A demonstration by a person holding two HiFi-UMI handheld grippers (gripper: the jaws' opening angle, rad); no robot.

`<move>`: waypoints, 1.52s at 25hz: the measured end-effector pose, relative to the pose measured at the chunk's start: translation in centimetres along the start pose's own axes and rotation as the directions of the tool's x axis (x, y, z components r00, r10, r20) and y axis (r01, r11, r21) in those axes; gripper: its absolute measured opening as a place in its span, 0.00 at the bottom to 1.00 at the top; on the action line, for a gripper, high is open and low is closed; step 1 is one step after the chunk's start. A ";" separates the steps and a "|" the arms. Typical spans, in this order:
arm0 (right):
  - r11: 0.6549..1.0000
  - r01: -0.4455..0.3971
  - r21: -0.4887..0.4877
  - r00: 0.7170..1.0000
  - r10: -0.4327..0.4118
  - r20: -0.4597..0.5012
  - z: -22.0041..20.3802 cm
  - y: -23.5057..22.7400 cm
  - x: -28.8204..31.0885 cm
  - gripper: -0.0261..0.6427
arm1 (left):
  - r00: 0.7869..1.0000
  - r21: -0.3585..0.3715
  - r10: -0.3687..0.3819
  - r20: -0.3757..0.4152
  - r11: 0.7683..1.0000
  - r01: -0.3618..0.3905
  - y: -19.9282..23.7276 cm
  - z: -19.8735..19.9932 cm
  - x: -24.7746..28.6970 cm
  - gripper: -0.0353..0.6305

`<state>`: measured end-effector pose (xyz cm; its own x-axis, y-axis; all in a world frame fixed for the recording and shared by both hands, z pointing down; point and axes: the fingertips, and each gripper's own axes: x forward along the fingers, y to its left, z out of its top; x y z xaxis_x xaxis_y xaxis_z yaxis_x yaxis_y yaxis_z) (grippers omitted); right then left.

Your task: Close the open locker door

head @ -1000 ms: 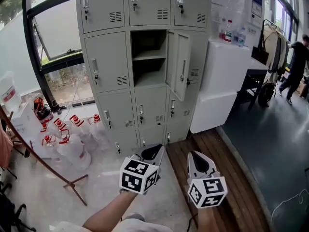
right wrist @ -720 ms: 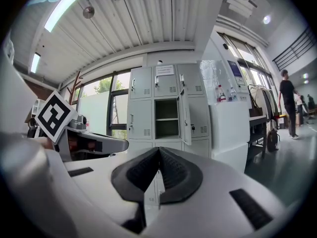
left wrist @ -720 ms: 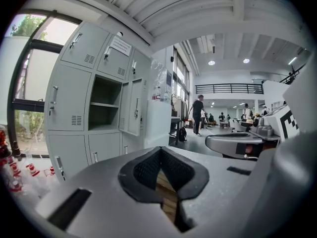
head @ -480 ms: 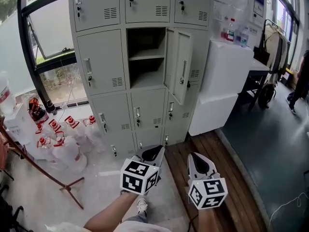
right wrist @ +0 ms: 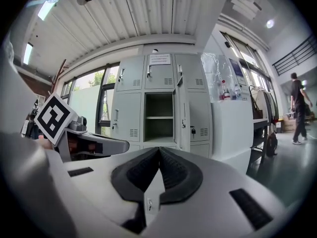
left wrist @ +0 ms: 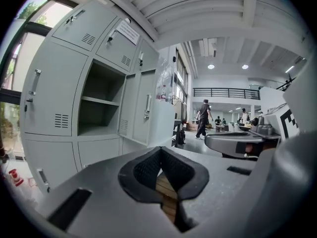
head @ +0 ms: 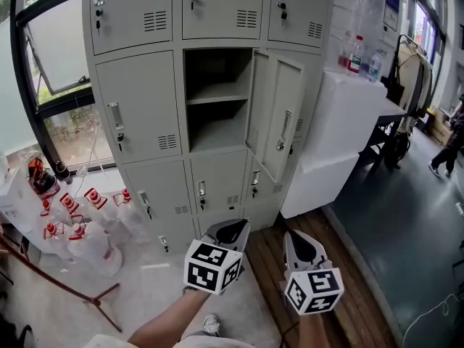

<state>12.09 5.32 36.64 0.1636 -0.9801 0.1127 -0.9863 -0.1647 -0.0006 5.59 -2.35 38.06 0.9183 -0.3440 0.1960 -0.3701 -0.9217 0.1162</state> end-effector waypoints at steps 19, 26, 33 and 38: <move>0.995 0.094 -0.019 0.995 -0.093 0.030 3.7 -1.6 10.2 0.05 | 0.996 -0.009 -0.092 0.015 0.996 0.092 8.2 3.4 5.9 0.06; 0.995 0.103 0.002 0.993 -0.103 0.058 4.6 -2.5 11.6 0.05 | 0.994 -0.008 -0.105 0.001 0.994 0.105 9.2 3.2 7.2 0.06; 0.997 0.079 -0.002 0.993 -0.078 0.085 5.4 -4.9 13.5 0.05 | 0.996 -0.003 -0.090 -0.004 0.996 0.090 9.5 3.4 9.7 0.06; 0.999 0.023 -0.025 0.994 -0.020 0.104 6.5 -6.8 15.4 0.05 | 0.999 -0.012 -0.039 0.020 0.999 0.039 10.3 4.8 12.4 0.06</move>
<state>21.49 -9.41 31.92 0.1843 -0.9828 0.0083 -0.9826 -0.1840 0.0268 13.82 -16.94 37.04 0.9348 -0.3112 0.1713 -0.3352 -0.9324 0.1351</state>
